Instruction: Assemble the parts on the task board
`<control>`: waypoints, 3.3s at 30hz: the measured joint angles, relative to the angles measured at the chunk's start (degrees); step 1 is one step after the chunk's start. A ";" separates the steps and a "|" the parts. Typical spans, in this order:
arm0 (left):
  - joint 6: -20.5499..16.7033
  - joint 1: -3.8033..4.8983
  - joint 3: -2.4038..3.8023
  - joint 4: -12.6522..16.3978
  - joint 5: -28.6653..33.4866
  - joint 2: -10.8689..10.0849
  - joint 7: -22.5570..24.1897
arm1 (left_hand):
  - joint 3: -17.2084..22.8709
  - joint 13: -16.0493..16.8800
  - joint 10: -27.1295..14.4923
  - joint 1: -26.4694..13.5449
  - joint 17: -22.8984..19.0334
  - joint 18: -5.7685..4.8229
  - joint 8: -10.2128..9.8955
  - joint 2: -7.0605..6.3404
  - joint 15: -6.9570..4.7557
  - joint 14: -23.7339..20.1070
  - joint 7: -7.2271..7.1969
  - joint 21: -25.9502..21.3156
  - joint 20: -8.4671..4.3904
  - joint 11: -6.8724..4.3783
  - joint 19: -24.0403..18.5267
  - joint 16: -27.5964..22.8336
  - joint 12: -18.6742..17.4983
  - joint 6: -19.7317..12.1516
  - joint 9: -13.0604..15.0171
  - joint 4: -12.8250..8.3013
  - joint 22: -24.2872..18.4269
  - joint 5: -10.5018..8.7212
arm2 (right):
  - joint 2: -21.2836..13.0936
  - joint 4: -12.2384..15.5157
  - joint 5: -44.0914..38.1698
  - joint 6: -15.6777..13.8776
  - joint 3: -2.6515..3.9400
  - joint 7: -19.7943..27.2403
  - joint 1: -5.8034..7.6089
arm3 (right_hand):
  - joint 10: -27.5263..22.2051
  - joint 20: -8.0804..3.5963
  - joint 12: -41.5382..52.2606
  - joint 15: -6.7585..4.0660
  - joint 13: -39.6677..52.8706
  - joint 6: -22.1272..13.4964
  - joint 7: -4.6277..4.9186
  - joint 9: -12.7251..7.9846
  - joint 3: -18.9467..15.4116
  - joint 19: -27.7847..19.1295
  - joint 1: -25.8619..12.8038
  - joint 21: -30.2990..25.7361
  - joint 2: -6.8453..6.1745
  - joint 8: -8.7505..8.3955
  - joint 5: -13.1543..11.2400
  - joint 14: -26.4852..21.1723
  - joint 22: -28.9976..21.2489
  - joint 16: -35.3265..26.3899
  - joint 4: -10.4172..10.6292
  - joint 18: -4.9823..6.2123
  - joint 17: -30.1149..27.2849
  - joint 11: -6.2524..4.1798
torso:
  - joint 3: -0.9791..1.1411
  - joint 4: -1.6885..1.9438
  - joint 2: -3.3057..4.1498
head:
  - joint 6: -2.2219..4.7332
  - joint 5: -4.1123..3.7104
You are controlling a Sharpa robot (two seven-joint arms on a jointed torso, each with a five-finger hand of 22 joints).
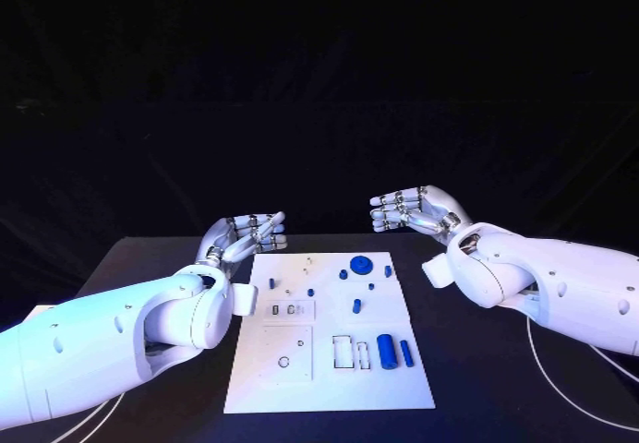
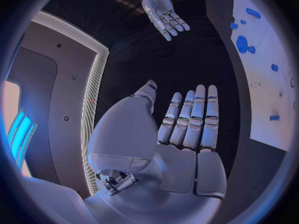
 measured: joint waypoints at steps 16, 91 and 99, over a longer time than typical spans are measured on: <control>6.72 1.34 0.07 9.12 3.99 -6.59 -0.92 | -1.85 0.24 7.49 0.97 6.30 -0.02 0.29 1.91 -3.34 11.00 -0.57 1.33 -3.52 -2.61 10.28 1.93 -0.59 5.13 -0.17 -3.12 0.01 0.00 | 0.09 -0.87 -39.62 0.11 0.45 -9.05 3.73 | 13.47 -8.32 -0.33 -7.00 0.36 8.82 -3.35 0.16 4.82 18.41 0.54 11.45 -4.05 0.00 -3.93 19.77 4.37 5.06 -2.12 0.01 4.06 -5.00 | -1.03 1.65 4.61 | 1.56 -1.60; 11.91 2.34 0.36 13.84 7.21 -7.31 -3.21 | -2.26 0.31 8.34 0.93 8.43 -0.04 -0.17 2.39 -3.74 11.41 -0.56 1.33 -3.63 -2.65 11.60 2.26 -1.37 5.54 -0.15 -4.13 -0.28 -0.01 | 7.76 -7.16 -74.76 16.88 0.49 -25.49 3.14 | 10.12 -10.12 -1.12 -8.89 0.26 11.61 -5.10 0.56 16.56 25.33 -1.98 62.38 -10.69 -0.67 -6.65 24.74 53.73 44.19 10.30 -2.87 40.50 -6.05 | -2.61 6.05 11.60 | 2.16 -5.07; 11.92 2.34 0.36 13.63 7.32 -7.21 -3.45 | -2.00 0.30 8.34 1.17 8.89 -0.05 -0.39 3.08 -3.74 11.41 -0.56 1.15 -3.83 -2.65 11.80 2.26 -1.60 5.54 -0.15 -4.39 -0.35 -0.01 | 7.72 -7.17 -74.68 16.77 0.52 -25.39 3.14 | 10.75 -9.97 -1.12 -8.89 0.24 12.64 -5.33 0.78 16.93 25.52 -1.42 62.86 -10.13 -0.69 -6.67 24.74 54.37 44.19 10.67 -2.88 40.26 -6.25 | -2.67 6.10 11.74 | 2.03 -5.30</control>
